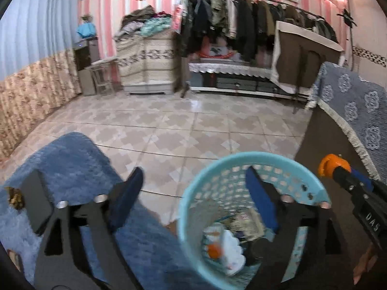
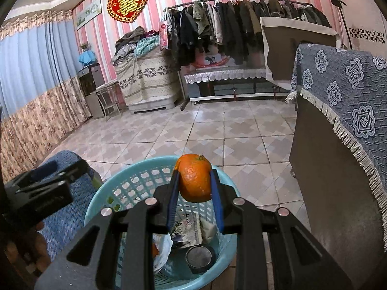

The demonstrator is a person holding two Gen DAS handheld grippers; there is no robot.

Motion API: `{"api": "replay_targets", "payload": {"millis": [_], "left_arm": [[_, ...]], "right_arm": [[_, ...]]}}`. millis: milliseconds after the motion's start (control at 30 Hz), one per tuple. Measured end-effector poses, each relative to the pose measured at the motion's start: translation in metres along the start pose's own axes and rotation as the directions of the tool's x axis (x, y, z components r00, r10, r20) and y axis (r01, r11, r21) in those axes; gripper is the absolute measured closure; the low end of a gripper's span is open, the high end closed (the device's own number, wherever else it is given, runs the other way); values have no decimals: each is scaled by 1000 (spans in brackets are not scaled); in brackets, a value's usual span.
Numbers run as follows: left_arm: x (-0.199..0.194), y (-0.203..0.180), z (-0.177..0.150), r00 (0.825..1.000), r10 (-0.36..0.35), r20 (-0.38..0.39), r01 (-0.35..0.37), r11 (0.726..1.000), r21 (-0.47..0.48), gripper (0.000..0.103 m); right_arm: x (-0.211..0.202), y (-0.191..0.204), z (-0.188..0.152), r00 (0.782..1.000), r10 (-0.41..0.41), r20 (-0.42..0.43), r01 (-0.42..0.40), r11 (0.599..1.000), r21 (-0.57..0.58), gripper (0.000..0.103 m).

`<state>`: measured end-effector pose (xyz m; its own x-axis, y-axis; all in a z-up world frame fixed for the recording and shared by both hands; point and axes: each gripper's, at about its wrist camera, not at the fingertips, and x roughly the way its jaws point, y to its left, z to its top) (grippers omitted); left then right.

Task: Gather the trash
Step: 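Carry the orange and orange cap over the blue basket and open both tools, then return to the rug and grasp the cream round lid with the left tool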

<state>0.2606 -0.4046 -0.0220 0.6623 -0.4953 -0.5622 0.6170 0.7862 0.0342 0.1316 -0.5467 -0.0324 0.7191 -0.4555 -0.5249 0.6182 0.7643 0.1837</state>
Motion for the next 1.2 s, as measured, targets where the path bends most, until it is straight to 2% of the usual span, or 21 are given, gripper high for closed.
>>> {"api": "replay_targets", "payload": {"millis": [133,233,433,500,567,633,733,867,1067,1200], "left_arm": [[-11,24,0,999,42,15,-41,998,-45,11],[-21,40,2,998,47,33,-43,994,-104,8],[-30,44,4,995,78,60,-72,993,-97,6],[-31,44,4,994,88,62,-83,993,-88,6],[-33,45,5,994,89,60,-84,993,-87,6],[-33,48,5,995,81,53,-75,992,-98,6],[-34,53,8,995,81,51,-75,991,-107,6],[-42,57,9,995,85,61,-76,989,-127,6],[-61,67,9,991,109,82,-96,985,-146,6],[-72,76,12,989,130,64,-117,978,-175,6]], "right_arm": [[3,10,-3,1000,0,0,0,1000,-18,77],[8,19,-5,1000,8,-6,-8,1000,-27,77],[18,40,-9,1000,-4,-12,3,999,-54,75],[21,42,-11,1000,6,-19,-7,999,-51,64],[19,45,-12,1000,5,-3,-5,998,-65,33],[15,47,-12,1000,-19,14,20,995,-98,29],[12,46,-12,1000,-21,15,22,997,-80,18],[10,52,-12,999,-48,13,49,994,-93,11],[-4,73,-11,998,-43,55,51,987,-152,5],[-14,86,-14,998,-15,60,26,981,-191,5]]}}
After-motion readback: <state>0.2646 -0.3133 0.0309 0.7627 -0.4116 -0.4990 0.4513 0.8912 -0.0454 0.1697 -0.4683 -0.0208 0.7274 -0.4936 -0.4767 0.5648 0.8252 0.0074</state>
